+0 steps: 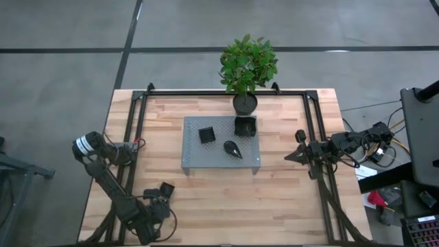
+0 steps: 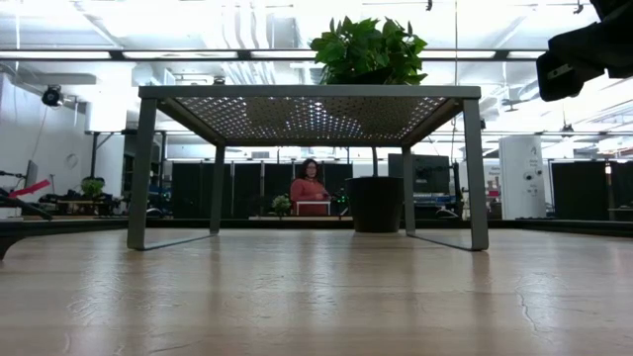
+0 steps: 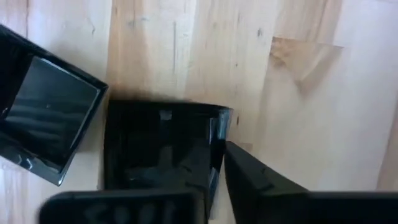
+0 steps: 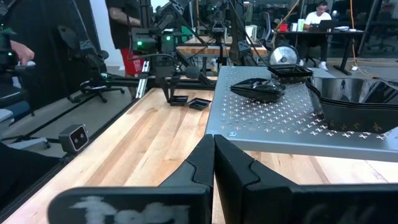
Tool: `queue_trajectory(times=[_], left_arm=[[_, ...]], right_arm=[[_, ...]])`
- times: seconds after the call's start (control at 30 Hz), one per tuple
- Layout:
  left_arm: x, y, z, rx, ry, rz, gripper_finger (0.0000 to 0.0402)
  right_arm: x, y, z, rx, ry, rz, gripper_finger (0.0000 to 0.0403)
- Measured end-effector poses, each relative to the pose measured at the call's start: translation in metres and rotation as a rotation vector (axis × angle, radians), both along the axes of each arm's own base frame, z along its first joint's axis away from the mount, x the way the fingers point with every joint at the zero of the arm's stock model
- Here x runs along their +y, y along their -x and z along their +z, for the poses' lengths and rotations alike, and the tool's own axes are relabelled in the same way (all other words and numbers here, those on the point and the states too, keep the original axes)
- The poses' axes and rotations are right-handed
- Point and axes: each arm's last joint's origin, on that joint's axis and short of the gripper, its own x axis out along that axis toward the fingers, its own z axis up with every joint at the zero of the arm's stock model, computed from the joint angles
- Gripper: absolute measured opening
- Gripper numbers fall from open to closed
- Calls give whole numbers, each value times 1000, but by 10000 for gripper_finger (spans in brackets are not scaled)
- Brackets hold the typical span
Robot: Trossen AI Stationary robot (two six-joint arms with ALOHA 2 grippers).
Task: Pick & Place Mini shaped plates
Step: Stack the black square plate on the black square plates on the shelf
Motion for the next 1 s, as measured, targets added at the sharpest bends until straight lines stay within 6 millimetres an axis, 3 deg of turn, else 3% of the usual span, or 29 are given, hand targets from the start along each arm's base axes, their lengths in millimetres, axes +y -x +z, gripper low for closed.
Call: queue_trajectory(times=[0.1,0.33,0.63,0.8,1.0], left_arm=[[-1,-1,1,-6,10,4,9],[-9,-14,19,-41,74,24,2],[-20,-41,62,-274,75,23,0],[-18,-60,89,-429,83,167,0],[-9,-84,124,-646,-73,141,0]], right_arm=[[0,0,0,0,2,0,8],[0,0,0,0,0,0,8],[0,0,0,0,0,0,8],[0,0,0,0,0,0,8],[0,0,0,0,2,0,8]])
